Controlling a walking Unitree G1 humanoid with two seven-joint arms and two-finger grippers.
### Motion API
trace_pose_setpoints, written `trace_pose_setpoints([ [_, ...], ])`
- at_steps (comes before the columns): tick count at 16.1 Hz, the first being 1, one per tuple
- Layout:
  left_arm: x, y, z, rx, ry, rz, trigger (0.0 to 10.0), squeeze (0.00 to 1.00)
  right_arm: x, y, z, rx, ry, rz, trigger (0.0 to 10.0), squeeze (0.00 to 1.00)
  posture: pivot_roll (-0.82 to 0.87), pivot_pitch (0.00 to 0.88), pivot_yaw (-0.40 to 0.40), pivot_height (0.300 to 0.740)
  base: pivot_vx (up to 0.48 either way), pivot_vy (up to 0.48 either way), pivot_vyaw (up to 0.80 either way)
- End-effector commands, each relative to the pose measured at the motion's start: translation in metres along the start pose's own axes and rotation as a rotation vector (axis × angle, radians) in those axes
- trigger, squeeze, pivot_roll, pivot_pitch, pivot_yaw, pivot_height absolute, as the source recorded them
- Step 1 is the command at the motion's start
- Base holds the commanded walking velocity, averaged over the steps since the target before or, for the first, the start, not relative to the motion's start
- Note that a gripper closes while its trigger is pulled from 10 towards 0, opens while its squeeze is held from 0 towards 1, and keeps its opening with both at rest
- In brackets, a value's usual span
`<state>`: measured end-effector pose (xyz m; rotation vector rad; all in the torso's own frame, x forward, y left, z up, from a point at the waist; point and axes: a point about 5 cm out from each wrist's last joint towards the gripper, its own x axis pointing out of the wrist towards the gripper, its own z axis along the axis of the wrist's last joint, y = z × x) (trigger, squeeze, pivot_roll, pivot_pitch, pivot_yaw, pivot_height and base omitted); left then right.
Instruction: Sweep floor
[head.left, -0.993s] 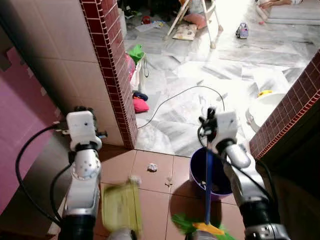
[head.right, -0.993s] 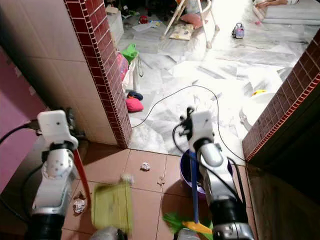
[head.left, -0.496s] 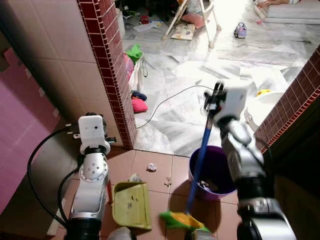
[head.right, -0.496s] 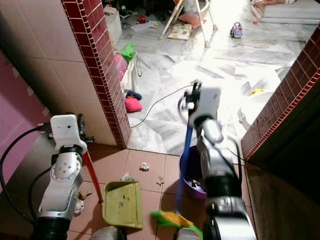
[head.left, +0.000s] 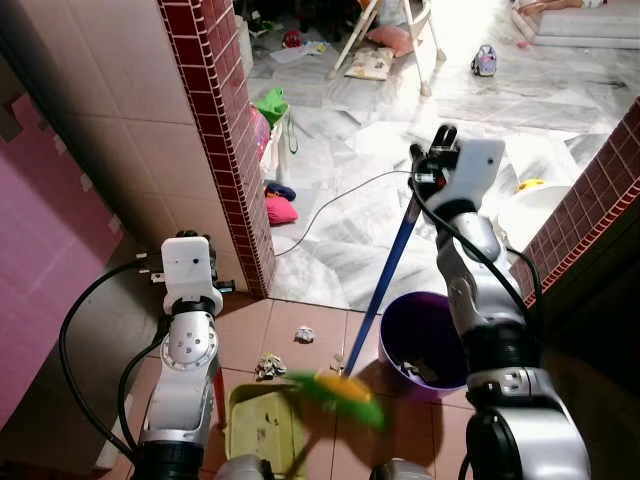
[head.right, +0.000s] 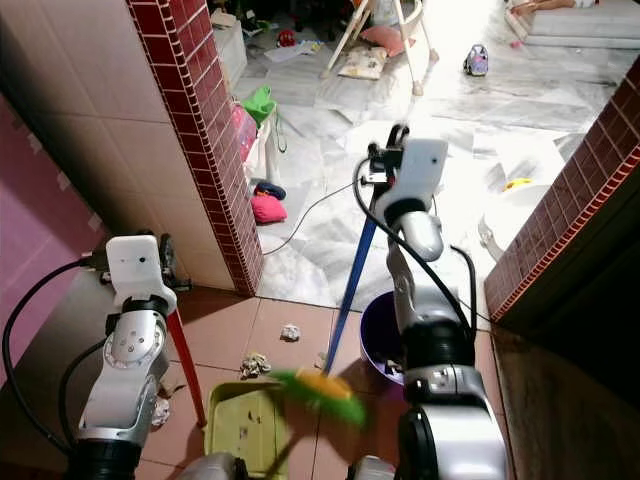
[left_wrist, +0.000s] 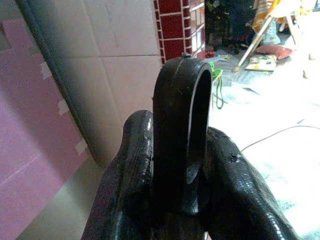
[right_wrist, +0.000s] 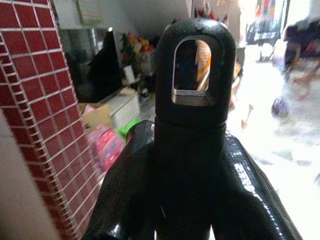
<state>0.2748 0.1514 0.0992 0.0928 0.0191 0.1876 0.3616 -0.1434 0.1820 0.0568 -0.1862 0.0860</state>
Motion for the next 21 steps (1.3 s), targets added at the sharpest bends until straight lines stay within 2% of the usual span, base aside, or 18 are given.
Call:
trace_pose_setpoints([
  [1, 0.002, 0.001, 0.006, 0.0, -0.022, 0.004, 10.0, 0.0, 0.007, 0.0, 0.021, -0.099, -0.106, -0.013, 10.0, 0.0, -0.08, 0.0, 0.032, 0.74, 0.0, 0.0, 0.0],
  [4, 0.001, -0.001, 0.006, -0.006, -0.02, 0.004, 10.0, 0.0, 0.005, -0.002, 0.03, -0.251, -0.199, -0.055, 10.0, 0.0, -0.07, 0.0, 0.032, 0.74, 0.0, 0.0, 0.0],
  [7, 0.0, -0.001, 0.006, -0.005, -0.017, -0.002, 10.0, 0.0, 0.004, -0.002, 0.024, -0.252, -0.199, -0.063, 10.0, 0.0, -0.06, 0.0, 0.036, 0.74, 0.0, 0.0, 0.0],
  [8, 0.001, -0.001, 0.006, -0.005, -0.015, 0.0, 10.0, 0.0, 0.0, 0.003, 0.019, -0.274, -0.204, -0.05, 10.0, 0.0, -0.06, 0.0, 0.037, 0.74, 0.0, 0.0, 0.0],
  [12, 0.004, -0.003, 0.008, -0.031, -0.014, -0.004, 10.0, 0.0, -0.007, 0.013, 0.006, -0.242, -0.177, -0.031, 10.0, 0.0, -0.06, 0.0, 0.045, 0.74, 0.0, 0.0, 0.0],
  [14, 0.003, -0.005, 0.008, -0.03, -0.02, -0.021, 10.0, 0.0, -0.013, 0.021, -0.01, -0.094, -0.091, 0.009, 10.0, 0.0, -0.06, 0.0, 0.047, 0.74, 0.0, 0.0, 0.0],
  [16, 0.003, -0.005, 0.008, -0.032, -0.017, -0.014, 10.0, 0.0, -0.019, 0.031, -0.022, 0.004, -0.02, 0.048, 10.0, 0.0, -0.06, 0.0, 0.047, 0.74, 0.0, 0.0, 0.0],
  [19, 0.003, -0.003, 0.01, -0.009, -0.029, 0.014, 10.0, 0.0, -0.026, 0.04, -0.026, -0.033, -0.03, 0.064, 10.0, 0.0, -0.06, 0.0, 0.039, 0.74, 0.0, 0.0, 0.0],
  [21, 0.002, 0.003, 0.01, 0.001, -0.026, 0.047, 10.0, 0.0, -0.027, 0.042, -0.024, -0.014, -0.031, 0.079, 10.0, 0.0, -0.06, 0.0, 0.035, 0.74, 0.0, 0.0, 0.0],
])
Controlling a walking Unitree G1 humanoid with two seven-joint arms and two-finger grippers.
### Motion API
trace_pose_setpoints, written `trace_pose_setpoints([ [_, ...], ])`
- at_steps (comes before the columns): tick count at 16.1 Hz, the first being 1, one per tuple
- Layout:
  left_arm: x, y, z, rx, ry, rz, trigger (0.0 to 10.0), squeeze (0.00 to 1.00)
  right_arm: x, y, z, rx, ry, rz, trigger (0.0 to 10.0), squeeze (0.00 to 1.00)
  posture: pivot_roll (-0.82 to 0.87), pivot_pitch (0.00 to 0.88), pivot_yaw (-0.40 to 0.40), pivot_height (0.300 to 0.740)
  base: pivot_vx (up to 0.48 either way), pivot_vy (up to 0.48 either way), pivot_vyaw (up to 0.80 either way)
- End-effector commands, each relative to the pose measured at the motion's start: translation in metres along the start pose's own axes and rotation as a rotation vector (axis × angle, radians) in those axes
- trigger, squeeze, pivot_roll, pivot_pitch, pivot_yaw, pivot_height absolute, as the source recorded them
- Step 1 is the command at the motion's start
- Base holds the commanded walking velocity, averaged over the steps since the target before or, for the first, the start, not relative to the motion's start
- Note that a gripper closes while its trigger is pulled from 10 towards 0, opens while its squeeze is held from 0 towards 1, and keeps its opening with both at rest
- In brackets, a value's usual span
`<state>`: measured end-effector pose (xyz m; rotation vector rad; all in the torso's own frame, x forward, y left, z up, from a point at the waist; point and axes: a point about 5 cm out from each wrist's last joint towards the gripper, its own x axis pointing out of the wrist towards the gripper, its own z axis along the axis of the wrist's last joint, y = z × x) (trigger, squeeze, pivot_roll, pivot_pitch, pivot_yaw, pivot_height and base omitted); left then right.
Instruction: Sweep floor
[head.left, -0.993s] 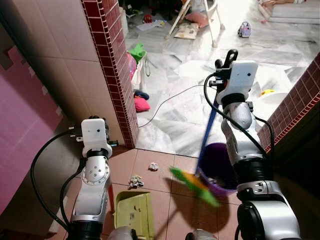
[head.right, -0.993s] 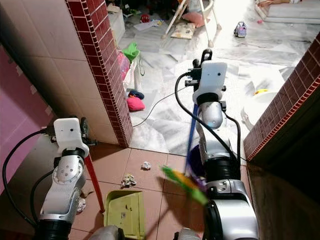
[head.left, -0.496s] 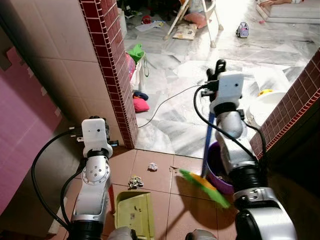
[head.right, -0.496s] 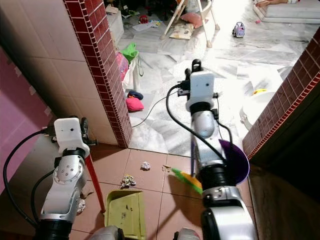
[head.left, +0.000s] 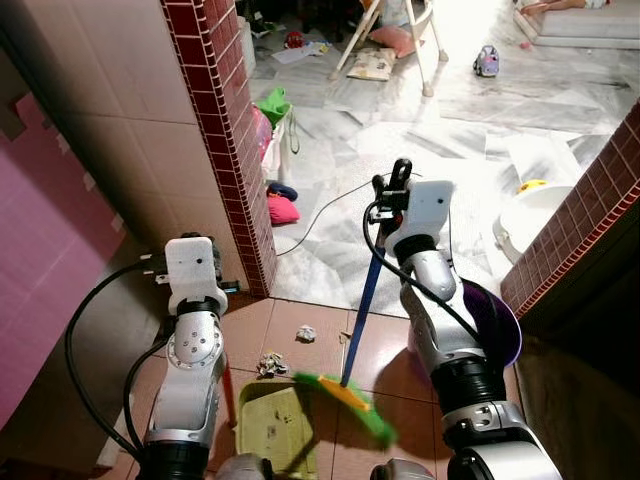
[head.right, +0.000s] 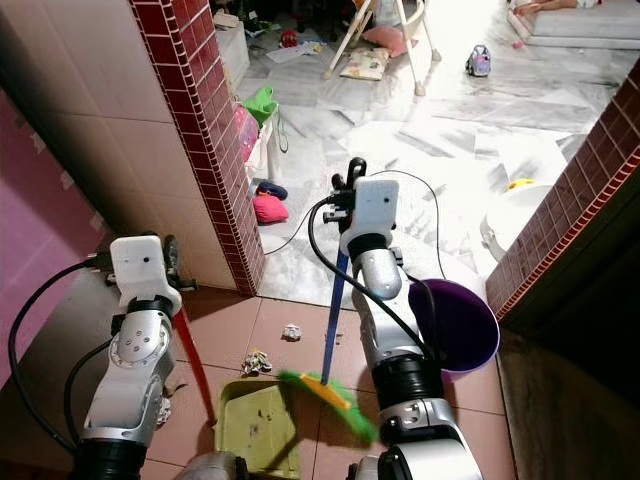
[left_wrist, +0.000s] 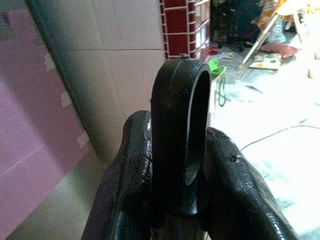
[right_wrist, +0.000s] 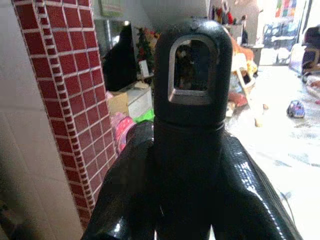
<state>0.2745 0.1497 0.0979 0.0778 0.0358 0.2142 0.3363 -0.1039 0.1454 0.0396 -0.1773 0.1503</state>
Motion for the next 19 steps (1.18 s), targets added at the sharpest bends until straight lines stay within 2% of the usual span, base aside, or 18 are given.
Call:
trace_pose_setpoints([
  [1, 0.002, 0.006, 0.011, 0.013, -0.044, 0.03, 10.0, 0.0, 0.001, 0.001, 0.011, -0.003, -0.039, 0.019, 10.0, 0.0, -0.06, 0.0, 0.033, 0.74, 0.0, 0.0, 0.0],
  [5, -0.007, 0.012, 0.004, 0.012, -0.021, 0.025, 10.0, 0.0, -0.016, -0.011, -0.002, -0.011, 0.015, 0.042, 10.0, 0.0, -0.06, 0.0, 0.033, 0.74, 0.0, 0.0, 0.0],
  [8, -0.023, 0.025, 0.0, 0.032, -0.003, 0.059, 10.0, 0.0, -0.04, -0.023, -0.008, -0.038, 0.046, 0.048, 10.0, 0.0, -0.06, 0.0, 0.032, 0.74, 0.0, 0.0, 0.0],
  [11, -0.03, 0.04, -0.005, 0.043, 0.013, 0.106, 10.0, 0.0, -0.048, -0.032, -0.009, -0.061, 0.051, 0.019, 10.0, 0.0, -0.05, 0.0, 0.032, 0.74, 0.0, 0.0, 0.0],
  [13, -0.029, 0.042, -0.002, 0.074, -0.013, 0.116, 10.0, 0.0, -0.047, -0.035, -0.007, -0.073, 0.048, -0.002, 10.0, 0.0, -0.05, 0.0, 0.033, 0.74, 0.0, 0.0, 0.0],
  [15, -0.028, 0.04, 0.005, 0.057, -0.029, 0.108, 10.0, 0.0, -0.043, -0.038, -0.002, -0.095, 0.032, -0.024, 10.0, 0.0, -0.06, 0.0, 0.034, 0.74, 0.0, 0.0, 0.0],
  [19, -0.022, 0.036, 0.023, 0.036, -0.096, 0.113, 10.0, 0.0, -0.032, -0.039, 0.009, -0.097, -0.011, -0.03, 10.0, 0.0, -0.06, 0.0, 0.028, 0.74, 0.0, 0.0, -0.69],
])
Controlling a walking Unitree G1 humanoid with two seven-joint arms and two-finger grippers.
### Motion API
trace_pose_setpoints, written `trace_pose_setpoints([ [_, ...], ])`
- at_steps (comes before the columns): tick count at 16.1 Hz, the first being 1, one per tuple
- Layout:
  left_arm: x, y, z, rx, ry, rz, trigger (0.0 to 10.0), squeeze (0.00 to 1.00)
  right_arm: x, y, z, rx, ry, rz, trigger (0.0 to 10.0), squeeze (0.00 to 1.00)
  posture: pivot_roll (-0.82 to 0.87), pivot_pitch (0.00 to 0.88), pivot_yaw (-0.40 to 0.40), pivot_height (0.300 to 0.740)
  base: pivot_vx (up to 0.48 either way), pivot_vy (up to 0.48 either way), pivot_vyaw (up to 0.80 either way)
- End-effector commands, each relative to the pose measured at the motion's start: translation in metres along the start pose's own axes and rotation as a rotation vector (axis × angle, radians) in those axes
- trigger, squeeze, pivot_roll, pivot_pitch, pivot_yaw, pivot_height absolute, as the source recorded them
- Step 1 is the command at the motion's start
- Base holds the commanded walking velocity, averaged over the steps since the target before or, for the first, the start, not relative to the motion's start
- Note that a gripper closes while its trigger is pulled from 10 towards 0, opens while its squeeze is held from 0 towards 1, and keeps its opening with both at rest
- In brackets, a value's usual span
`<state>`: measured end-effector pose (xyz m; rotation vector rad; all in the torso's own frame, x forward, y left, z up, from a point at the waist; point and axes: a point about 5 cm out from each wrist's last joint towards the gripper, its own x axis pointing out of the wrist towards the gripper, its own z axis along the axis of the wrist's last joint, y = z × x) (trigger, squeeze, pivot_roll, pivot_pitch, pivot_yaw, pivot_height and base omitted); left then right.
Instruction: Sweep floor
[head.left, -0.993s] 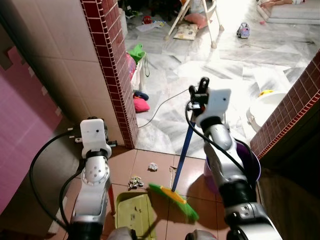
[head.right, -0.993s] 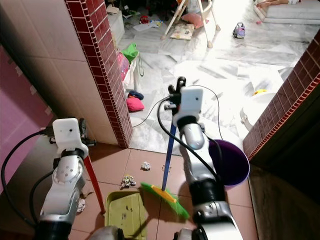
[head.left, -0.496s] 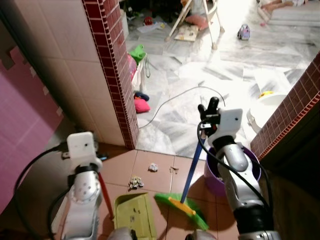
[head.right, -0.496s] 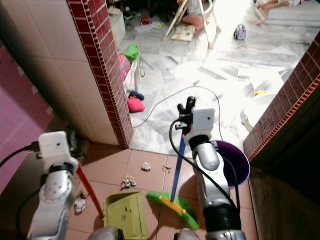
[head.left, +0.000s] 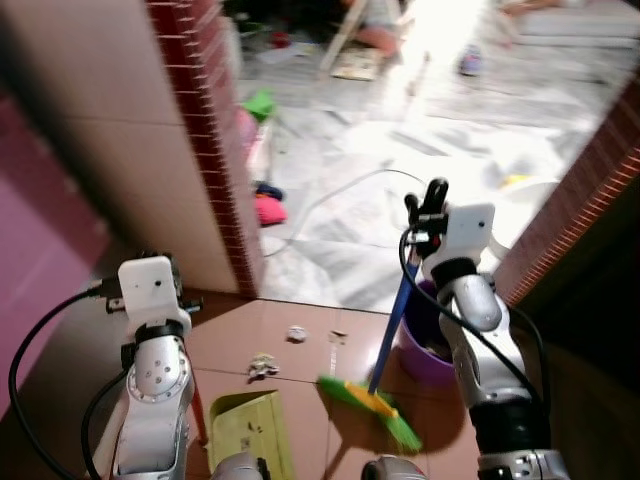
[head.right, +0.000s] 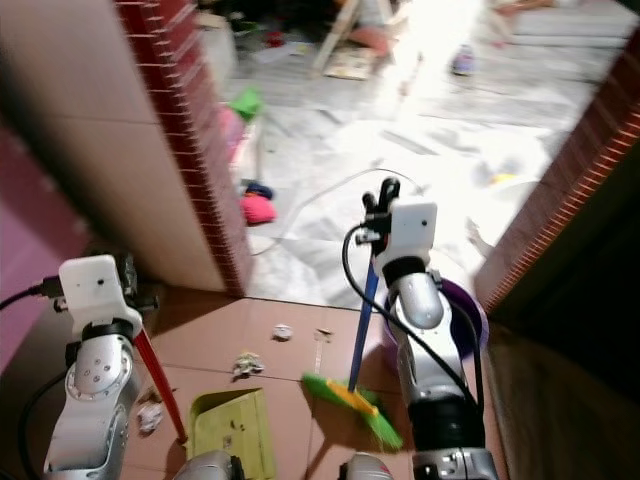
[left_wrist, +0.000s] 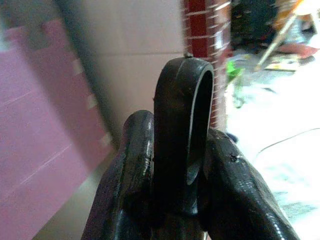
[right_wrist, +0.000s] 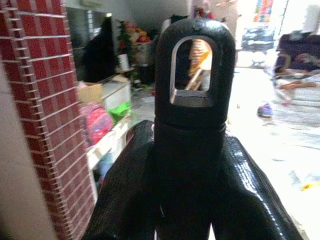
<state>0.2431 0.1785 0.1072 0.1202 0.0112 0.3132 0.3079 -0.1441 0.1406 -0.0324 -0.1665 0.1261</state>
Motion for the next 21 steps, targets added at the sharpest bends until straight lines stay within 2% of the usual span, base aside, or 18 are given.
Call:
trace_pose_setpoints([
  [1, 0.004, 0.002, 0.021, -0.011, -0.091, 0.016, 10.0, 0.0, 0.004, -0.005, 0.01, -0.038, -0.043, -0.011, 10.0, 0.0, -0.06, 0.0, 0.028, 0.74, 0.0, 0.0, -0.69],
  [6, 0.008, -0.001, 0.03, -0.026, -0.126, 0.008, 10.0, 0.0, 0.011, -0.002, 0.017, -0.039, -0.071, 0.002, 10.0, 0.0, -0.06, 0.0, 0.027, 0.74, 0.155, 0.0, -0.61],
  [9, 0.011, -0.003, 0.033, -0.031, -0.137, 0.003, 10.0, 0.0, 0.01, 0.002, 0.014, -0.045, -0.063, 0.03, 10.0, 0.0, -0.06, 0.0, 0.026, 0.74, 0.291, 0.0, 0.0],
  [12, 0.015, -0.004, 0.038, -0.033, -0.156, -0.001, 10.0, 0.0, 0.012, 0.008, 0.013, -0.05, -0.069, 0.058, 10.0, 0.0, -0.06, 0.0, 0.026, 0.74, 0.344, 0.3, 0.0],
  [13, 0.016, -0.005, 0.038, -0.033, -0.157, -0.002, 10.0, 0.0, 0.013, 0.01, 0.012, -0.046, -0.061, 0.063, 10.0, 0.0, -0.06, 0.0, 0.026, 0.74, 0.352, 0.326, 0.0],
  [14, 0.018, -0.006, 0.037, -0.029, -0.155, -0.005, 10.0, 0.0, 0.016, 0.011, 0.003, -0.054, -0.009, 0.071, 10.0, 0.0, -0.06, 0.0, 0.026, 0.74, 0.352, 0.326, 0.0],
  [15, 0.019, -0.008, 0.036, -0.029, -0.15, -0.006, 10.0, 0.0, 0.018, 0.009, -0.007, -0.037, 0.033, 0.051, 10.0, 0.0, -0.06, 0.0, 0.025, 0.74, 0.349, 0.33, 0.0],
  [17, 0.022, -0.009, 0.035, -0.032, -0.146, -0.004, 10.0, 0.0, 0.022, 0.001, -0.014, -0.039, 0.043, 0.01, 10.0, 0.0, -0.06, 0.0, 0.024, 0.74, 0.349, 0.33, 0.0],
  [20, 0.026, -0.011, 0.036, -0.031, -0.152, -0.003, 10.0, 0.0, 0.032, -0.01, -0.005, -0.008, -0.022, -0.004, 10.0, 0.0, -0.06, 0.0, 0.023, 0.74, 0.35, 0.329, 0.0],
  [21, 0.027, -0.012, 0.037, -0.031, -0.156, -0.005, 10.0, 0.0, 0.037, -0.015, 0.006, -0.053, -0.091, -0.02, 10.0, 0.0, -0.06, 0.0, 0.023, 0.74, 0.349, 0.33, 0.0],
])
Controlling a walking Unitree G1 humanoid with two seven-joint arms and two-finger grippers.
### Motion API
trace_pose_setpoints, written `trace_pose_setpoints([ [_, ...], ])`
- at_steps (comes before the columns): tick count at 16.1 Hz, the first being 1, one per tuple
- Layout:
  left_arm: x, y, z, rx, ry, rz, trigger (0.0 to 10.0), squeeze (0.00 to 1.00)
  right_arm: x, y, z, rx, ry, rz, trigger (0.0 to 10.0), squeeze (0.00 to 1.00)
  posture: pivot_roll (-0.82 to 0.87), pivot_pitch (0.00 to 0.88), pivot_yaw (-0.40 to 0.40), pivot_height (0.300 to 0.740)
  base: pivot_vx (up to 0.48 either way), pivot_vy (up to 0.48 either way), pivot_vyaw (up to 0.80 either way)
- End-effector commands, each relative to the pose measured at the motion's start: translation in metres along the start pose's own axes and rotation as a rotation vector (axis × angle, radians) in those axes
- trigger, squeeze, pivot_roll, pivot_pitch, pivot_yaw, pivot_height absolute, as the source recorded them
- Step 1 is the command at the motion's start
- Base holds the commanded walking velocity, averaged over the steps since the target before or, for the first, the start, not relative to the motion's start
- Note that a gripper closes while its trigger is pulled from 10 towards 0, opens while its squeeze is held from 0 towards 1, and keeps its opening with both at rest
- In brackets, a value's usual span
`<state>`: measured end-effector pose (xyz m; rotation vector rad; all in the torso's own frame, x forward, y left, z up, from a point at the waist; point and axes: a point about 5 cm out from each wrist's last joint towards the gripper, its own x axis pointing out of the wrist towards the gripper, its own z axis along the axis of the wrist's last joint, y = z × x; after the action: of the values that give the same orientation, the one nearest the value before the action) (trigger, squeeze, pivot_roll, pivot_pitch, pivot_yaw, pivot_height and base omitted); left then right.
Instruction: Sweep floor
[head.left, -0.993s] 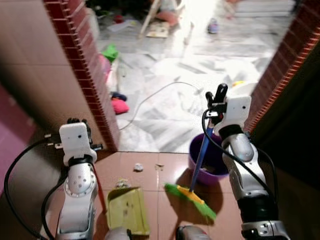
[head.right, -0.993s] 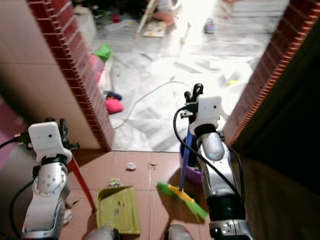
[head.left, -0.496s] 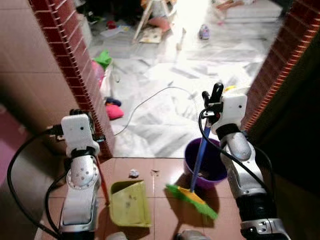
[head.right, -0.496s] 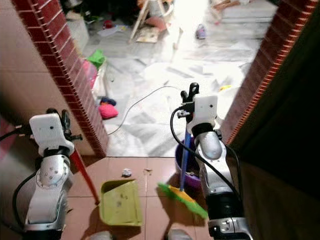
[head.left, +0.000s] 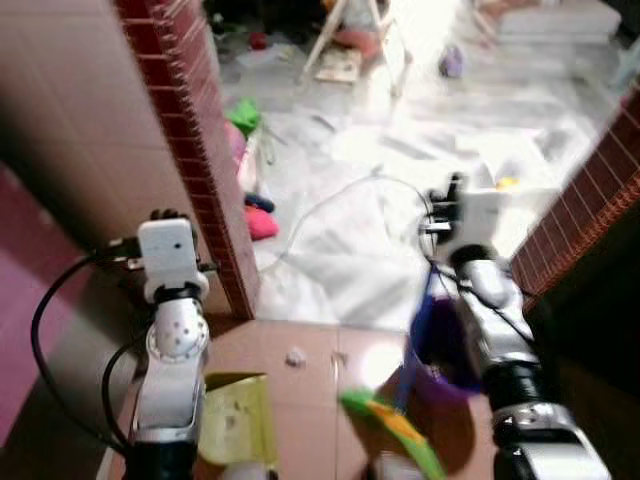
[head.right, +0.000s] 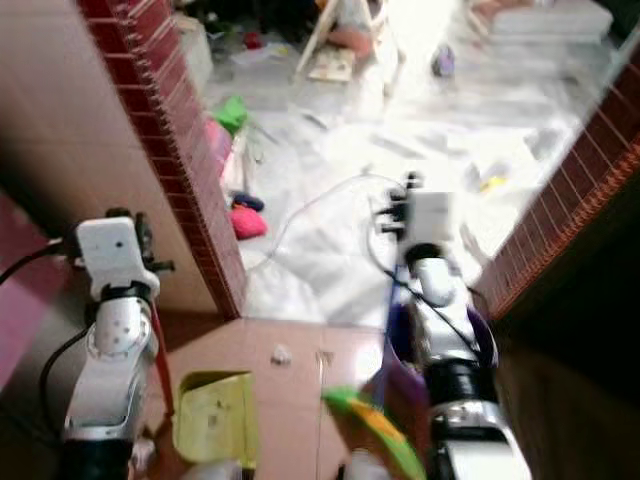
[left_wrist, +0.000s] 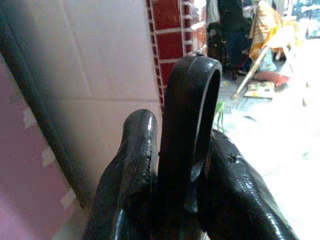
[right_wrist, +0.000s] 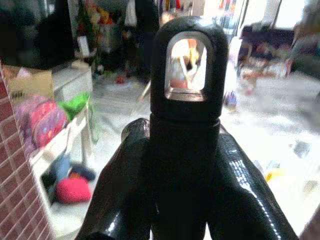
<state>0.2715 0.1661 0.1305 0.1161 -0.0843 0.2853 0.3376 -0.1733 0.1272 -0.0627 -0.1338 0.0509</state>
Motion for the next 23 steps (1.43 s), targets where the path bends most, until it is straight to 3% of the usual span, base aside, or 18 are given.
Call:
trace_pose_setpoints([
  [1, 0.005, 0.004, 0.013, -0.017, -0.069, 0.014, 10.0, 0.0, 0.015, 0.015, 0.032, 0.018, -0.154, 0.047, 10.0, 0.0, -0.05, 0.0, 0.023, 0.74, 0.349, 0.33, 0.0],
  [6, 0.007, 0.004, 0.012, 0.004, -0.077, 0.013, 10.0, 0.0, 0.026, 0.007, 0.068, -0.094, -0.335, -0.039, 10.0, 0.0, -0.05, 0.0, 0.019, 0.74, 0.0, 0.0, 0.0],
  [9, 0.011, 0.003, 0.013, 0.012, -0.093, 0.015, 10.0, 0.0, 0.03, 0.014, 0.077, -0.098, -0.373, -0.019, 10.0, 0.0, -0.05, 0.0, 0.012, 0.74, 0.0, 0.0, 0.0],
  [14, 0.017, -0.012, -0.011, 0.061, -0.037, -0.037, 10.0, 0.0, 0.034, 0.019, 0.072, -0.088, -0.35, 0.007, 10.0, 0.0, -0.06, 0.0, 0.01, 0.74, 0.0, 0.0, 0.0],
  [18, 0.017, -0.018, -0.015, 0.08, -0.046, -0.061, 10.0, 0.0, 0.03, 0.02, 0.063, -0.06, -0.325, 0.005, 10.0, 0.0, -0.07, 0.0, 0.018, 0.74, 0.0, 0.0, 0.0],
  [21, 0.014, -0.023, -0.018, 0.148, -0.054, -0.081, 10.0, 0.0, 0.024, 0.027, 0.055, -0.03, -0.311, 0.011, 10.0, 0.0, -0.05, 0.028, 0.021, 0.74, 0.0, 0.0, 0.0],
  [23, 0.012, -0.036, -0.023, 0.144, -0.03, -0.115, 10.0, 0.0, 0.022, 0.034, 0.05, -0.02, -0.291, 0.018, 10.0, 0.0, -0.05, 0.061, 0.017, 0.74, 0.0, 0.0, 0.0],
])
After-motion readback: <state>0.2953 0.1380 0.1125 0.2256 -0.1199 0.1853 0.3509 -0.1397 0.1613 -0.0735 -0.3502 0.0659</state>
